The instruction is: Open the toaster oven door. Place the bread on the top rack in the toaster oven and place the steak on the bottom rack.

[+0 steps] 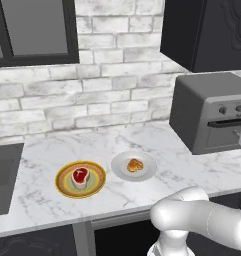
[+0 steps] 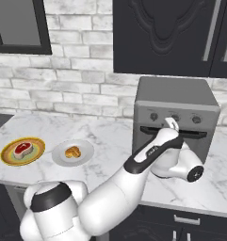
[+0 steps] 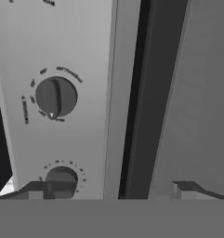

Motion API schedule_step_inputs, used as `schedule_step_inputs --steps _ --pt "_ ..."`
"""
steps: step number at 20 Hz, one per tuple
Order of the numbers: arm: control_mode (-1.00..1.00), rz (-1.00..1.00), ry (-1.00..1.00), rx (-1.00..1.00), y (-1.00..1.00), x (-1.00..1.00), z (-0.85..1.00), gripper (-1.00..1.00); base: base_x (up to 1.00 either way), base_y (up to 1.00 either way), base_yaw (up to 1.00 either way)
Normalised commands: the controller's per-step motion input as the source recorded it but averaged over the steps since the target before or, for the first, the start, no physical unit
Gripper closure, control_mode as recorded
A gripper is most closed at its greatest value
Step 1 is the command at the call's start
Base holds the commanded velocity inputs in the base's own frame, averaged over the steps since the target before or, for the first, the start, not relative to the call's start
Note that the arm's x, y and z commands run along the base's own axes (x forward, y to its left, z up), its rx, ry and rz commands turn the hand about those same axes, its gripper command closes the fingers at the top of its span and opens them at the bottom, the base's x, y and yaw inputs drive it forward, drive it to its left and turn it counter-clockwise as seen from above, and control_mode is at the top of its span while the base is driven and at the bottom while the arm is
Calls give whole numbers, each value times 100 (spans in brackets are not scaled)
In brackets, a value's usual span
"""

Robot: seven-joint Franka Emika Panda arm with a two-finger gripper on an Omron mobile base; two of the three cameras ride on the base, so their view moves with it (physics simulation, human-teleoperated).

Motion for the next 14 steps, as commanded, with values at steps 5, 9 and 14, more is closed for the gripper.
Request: schedule_step_inputs --steps 5,9,14 --pt "-100 0 -2 0 -3 11 -14 -100 0 0 0" --pt "-100 1 -4 0 -10 5 -17 -100 0 0 0" --pt "-100 0 0 0 -10 22 -4 -100 0 0 0"
